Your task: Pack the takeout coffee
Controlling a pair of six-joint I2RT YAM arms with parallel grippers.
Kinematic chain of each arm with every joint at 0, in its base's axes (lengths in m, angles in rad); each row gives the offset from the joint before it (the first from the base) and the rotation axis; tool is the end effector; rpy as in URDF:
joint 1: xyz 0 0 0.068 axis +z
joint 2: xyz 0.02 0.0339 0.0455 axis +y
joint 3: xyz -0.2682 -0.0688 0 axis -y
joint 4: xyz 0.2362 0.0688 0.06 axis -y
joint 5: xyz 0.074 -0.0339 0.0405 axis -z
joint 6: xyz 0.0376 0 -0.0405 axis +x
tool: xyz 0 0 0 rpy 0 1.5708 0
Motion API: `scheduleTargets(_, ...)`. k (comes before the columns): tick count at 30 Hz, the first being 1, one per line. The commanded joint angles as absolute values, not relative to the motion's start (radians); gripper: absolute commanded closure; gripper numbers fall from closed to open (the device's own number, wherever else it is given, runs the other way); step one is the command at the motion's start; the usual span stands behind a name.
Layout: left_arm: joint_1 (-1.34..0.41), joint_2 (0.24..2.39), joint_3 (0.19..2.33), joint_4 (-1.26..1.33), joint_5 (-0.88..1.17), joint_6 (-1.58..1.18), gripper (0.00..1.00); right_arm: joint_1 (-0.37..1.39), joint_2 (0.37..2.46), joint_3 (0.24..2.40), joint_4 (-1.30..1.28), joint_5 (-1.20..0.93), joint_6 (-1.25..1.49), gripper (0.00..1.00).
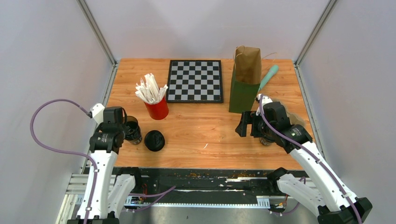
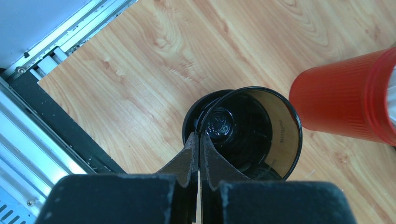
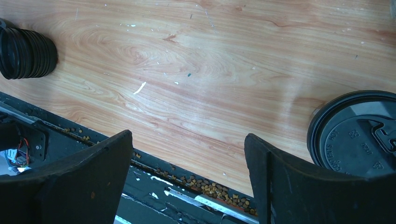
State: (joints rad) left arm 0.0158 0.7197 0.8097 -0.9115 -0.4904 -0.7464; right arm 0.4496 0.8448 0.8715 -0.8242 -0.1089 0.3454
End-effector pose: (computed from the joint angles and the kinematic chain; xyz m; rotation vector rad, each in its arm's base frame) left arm 0.1209 0.0196 0.2928 -1.0521 2.0249 0.2118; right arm 0.1372 0.0707 0.3007 -0.1798 2.4155 0.5034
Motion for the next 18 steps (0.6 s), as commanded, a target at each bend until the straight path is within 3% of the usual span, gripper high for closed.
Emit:
scheduleTargets(1,0.026,0.704,0.886,-0.917,-0.494,-0.758,1.00,0.454,0.836,0.887,-0.790,-0.103,0.328,0.11)
scheduleTargets(10,0.026,0.640,0.982,-0.941,-0.563,-0.707,1.00,0.454,0.832,0.895,-0.805,-0.104,0.289,0.08)
scheduleTargets(18,0.016,0.618,1.063,-0.949,-0.393,-0.492,1.00,0.454,0.786,0.921,-0.808,-0.127,0.295,0.04)
